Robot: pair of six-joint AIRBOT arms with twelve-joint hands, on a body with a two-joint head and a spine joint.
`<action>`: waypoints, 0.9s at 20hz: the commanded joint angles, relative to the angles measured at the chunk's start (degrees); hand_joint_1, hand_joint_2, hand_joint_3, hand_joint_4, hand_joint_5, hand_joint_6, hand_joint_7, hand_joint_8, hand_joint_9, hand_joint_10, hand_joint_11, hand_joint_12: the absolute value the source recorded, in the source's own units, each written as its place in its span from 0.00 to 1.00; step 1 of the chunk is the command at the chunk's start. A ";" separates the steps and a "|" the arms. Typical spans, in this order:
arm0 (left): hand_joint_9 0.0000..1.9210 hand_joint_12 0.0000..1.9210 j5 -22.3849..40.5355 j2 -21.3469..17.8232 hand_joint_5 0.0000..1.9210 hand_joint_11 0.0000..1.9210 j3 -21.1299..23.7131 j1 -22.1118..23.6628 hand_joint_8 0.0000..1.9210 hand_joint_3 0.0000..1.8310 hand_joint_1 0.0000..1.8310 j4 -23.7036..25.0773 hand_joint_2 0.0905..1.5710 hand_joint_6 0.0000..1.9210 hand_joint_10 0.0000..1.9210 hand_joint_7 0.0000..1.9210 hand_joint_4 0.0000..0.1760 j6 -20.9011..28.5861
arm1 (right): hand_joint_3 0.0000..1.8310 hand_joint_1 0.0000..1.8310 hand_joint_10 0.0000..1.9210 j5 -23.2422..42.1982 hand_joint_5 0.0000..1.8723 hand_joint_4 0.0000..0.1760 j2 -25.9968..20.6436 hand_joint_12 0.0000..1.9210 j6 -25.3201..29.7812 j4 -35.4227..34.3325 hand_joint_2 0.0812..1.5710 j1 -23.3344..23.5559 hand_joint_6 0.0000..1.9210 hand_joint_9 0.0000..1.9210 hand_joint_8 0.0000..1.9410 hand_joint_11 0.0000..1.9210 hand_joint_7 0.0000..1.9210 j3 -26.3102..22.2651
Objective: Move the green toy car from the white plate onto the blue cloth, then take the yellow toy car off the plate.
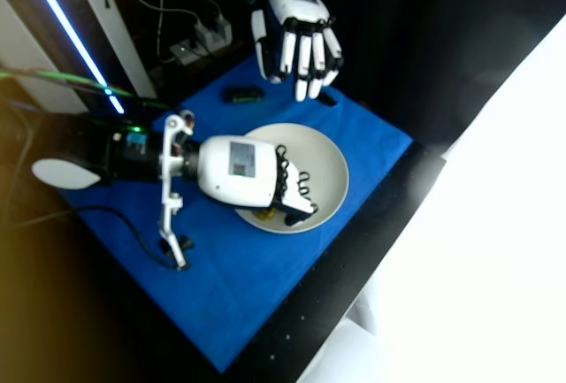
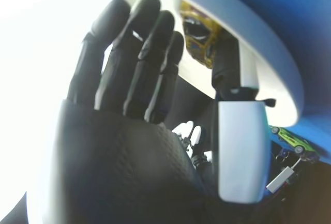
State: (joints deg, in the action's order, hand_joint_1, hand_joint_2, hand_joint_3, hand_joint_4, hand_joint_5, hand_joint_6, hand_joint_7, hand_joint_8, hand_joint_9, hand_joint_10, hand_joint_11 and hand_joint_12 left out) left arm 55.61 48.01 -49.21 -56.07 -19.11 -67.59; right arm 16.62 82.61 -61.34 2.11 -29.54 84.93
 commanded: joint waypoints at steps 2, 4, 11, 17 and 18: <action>0.26 0.68 7.21 0.01 0.38 0.00 0.19 0.12 0.01 0.00 0.49 0.81 0.77 0.70 0.24 0.43 1.00 0.53 | 0.00 0.65 0.45 5.93 0.47 0.00 0.16 0.80 -0.22 -0.08 0.72 0.56 0.59 0.39 0.44 0.24 0.50 0.18; 0.25 0.64 7.31 -0.01 0.37 0.00 0.19 0.01 0.01 0.00 0.49 0.79 0.78 0.71 0.24 0.42 1.00 0.68 | 0.00 0.65 0.43 5.94 0.45 0.09 0.15 0.78 -0.22 -0.09 0.73 0.57 0.64 0.40 0.58 0.26 0.47 0.17; 0.23 0.80 7.50 -0.03 0.40 0.04 0.17 -0.42 0.02 0.00 0.51 0.22 0.76 0.67 0.40 0.42 1.00 0.73 | 0.00 0.67 0.35 6.46 0.50 0.00 -0.33 0.70 -0.59 -0.09 0.72 0.77 0.62 0.41 0.55 0.25 0.45 -0.42; 0.21 0.75 7.71 -0.04 0.37 0.00 0.17 -0.95 0.00 0.00 0.48 -0.53 0.78 0.72 0.27 0.37 1.00 0.73 | 0.00 0.75 0.72 9.60 0.45 0.00 -5.67 0.83 -3.79 -0.09 0.72 2.07 0.59 0.43 0.58 0.34 0.46 -5.90; 0.21 0.73 7.68 -0.04 0.37 0.00 0.17 -0.98 0.00 0.00 0.48 -0.58 0.78 0.72 0.25 0.37 1.00 0.73 | 0.00 0.75 0.73 10.25 0.45 0.00 -6.98 0.83 -4.85 -0.09 0.72 2.22 0.57 0.43 0.59 0.35 0.46 -7.43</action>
State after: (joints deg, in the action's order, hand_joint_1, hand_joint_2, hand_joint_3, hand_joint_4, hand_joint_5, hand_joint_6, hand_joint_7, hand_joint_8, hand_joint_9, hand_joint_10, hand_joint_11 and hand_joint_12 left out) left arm 56.60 48.01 -49.21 -57.43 -20.43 -67.26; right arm 19.75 74.96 -65.91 2.09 -28.21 76.97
